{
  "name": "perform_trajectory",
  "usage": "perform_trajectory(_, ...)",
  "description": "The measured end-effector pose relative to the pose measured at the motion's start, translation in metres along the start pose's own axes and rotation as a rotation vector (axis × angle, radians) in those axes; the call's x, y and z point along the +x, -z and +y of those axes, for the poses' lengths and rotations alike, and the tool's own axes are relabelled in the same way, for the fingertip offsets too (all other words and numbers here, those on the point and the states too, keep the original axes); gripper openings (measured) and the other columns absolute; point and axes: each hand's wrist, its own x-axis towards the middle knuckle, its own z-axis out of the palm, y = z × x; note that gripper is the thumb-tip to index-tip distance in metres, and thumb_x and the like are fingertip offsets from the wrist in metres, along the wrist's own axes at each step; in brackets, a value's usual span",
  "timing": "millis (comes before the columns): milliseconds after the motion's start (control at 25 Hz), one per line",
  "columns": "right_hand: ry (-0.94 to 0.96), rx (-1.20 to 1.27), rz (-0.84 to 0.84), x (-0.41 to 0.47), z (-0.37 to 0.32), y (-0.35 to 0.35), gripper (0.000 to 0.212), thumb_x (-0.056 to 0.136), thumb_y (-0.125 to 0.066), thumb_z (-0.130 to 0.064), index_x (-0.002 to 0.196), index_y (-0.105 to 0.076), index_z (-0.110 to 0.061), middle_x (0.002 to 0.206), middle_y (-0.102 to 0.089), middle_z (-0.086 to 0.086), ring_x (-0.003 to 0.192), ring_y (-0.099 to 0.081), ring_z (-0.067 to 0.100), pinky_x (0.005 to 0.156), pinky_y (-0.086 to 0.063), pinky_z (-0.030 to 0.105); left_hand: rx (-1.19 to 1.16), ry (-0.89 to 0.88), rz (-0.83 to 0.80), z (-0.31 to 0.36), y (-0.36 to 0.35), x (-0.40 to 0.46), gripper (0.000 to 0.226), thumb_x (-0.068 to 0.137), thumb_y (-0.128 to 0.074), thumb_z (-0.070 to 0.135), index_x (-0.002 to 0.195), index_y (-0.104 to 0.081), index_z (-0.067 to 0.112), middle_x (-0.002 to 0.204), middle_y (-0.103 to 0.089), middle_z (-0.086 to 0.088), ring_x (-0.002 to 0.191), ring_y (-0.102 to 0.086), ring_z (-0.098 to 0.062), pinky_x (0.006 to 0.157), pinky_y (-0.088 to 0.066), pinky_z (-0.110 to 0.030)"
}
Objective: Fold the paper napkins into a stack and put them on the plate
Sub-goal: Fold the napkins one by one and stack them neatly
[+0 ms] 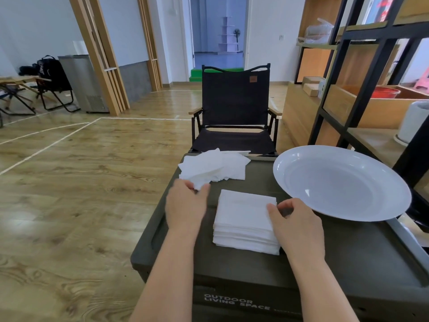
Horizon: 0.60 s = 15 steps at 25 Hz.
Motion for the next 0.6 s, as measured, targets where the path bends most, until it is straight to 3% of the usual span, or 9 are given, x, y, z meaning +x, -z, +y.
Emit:
perform_trajectory(80, 0.028, 0.073, 0.047, -0.004, 0.0, 0.005, 0.02, 0.087, -0.058, -0.043, 0.093, -0.058, -0.024, 0.07, -0.059, -0.011, 0.065, -0.055, 0.005, 0.053, -0.037, 0.021, -0.031, 0.038, 0.076, -0.007, 0.009, 0.022, 0.05, 0.086, -0.063, 0.036, 0.125, -0.048, 0.01, 0.119, -0.058, -0.008, 0.106, -0.056, -0.026, 0.086, -0.048, -0.04)
perform_trajectory(160, 0.065, 0.145, 0.081, -0.007, -0.004, 0.008, 0.017, 0.088, -0.055, -0.043, 0.094, -0.058, -0.027, 0.066, -0.059, -0.01, 0.062, -0.056, 0.006, 0.052, -0.037, 0.018, -0.006, 0.074, 0.044, -0.013, 0.011, 0.038, 0.055, 0.088, -0.06, 0.031, 0.134, -0.044, 0.008, 0.129, -0.055, -0.01, 0.112, -0.054, -0.028, 0.085, -0.045, -0.038)
perform_trajectory(320, 0.075, 0.254, 0.04, -0.008, -0.011, 0.004, 0.011, 0.09, -0.055, -0.04, 0.096, -0.057, -0.031, 0.07, -0.061, -0.01, 0.065, -0.057, 0.005, 0.054, -0.038, 0.016, 0.125, -0.05, 0.06, -0.017, 0.0, 0.045, 0.027, 0.092, -0.054, 0.026, 0.113, -0.064, 0.012, 0.108, -0.067, -0.005, 0.087, -0.054, -0.018, 0.069, -0.039, -0.029)
perform_trajectory(440, 0.076, 0.283, -0.016, -0.01, -0.014, 0.0, 0.011, 0.091, -0.054, -0.04, 0.098, -0.055, -0.032, 0.078, -0.061, -0.012, 0.07, -0.058, 0.004, 0.056, -0.038, 0.013, 0.15, -0.082, 0.11, -0.016, -0.001, 0.043, 0.02, 0.093, -0.051, 0.024, 0.097, -0.067, 0.012, 0.095, -0.068, -0.005, 0.078, -0.052, -0.018, 0.064, -0.037, -0.028)
perform_trajectory(600, 0.108, 0.289, 0.032, -0.013, -0.017, 0.003, 0.004, 0.091, -0.054, -0.038, 0.094, -0.054, -0.035, 0.078, -0.063, -0.013, 0.071, -0.06, 0.005, 0.057, -0.037, 0.011, -0.154, -0.113, 0.079, -0.004, 0.014, 0.03, 0.011, 0.094, -0.051, 0.023, 0.091, -0.061, 0.018, 0.091, -0.067, 0.001, 0.082, -0.059, -0.017, 0.064, -0.039, -0.025)
